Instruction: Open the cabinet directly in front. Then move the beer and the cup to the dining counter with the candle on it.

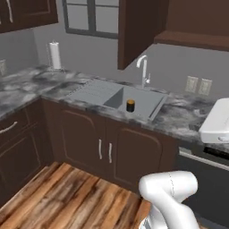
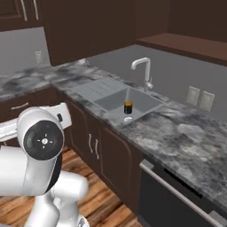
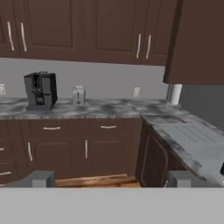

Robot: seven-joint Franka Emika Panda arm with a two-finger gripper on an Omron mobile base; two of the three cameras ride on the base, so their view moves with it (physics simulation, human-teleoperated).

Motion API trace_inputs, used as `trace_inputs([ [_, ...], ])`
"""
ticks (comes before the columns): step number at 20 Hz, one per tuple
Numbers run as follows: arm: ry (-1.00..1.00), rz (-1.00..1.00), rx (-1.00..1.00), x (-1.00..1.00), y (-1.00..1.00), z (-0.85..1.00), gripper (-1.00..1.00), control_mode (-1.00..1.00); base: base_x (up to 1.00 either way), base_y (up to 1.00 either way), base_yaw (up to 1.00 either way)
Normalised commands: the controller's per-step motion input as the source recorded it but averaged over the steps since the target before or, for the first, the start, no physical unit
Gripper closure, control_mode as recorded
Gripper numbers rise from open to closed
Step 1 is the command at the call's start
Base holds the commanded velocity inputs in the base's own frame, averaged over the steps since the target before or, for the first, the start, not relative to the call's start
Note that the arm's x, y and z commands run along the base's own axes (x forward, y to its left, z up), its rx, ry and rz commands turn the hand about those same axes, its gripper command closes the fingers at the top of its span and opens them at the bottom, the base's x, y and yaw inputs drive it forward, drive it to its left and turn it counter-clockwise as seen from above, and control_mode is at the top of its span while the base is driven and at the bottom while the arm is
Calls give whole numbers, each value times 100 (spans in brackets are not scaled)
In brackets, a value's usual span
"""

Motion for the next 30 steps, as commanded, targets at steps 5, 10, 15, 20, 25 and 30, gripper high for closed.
trace_inputs([
  [5,0,0,0,0,0,0,-100,100,56,-54,-38],
  [10,0,0,0,0,0,0,-100,100,54,-37,-42],
  [15,0,0,0,0,0,0,-100,100,49,-23,-42],
  [20,0,0,0,0,0,0,-100,100,49,-31,-41],
  [25,0,0,0,0,0,0,-100,100,39,-34,-40],
  [30,0,0,0,0,0,0,-100,100,42,-39,-39],
])
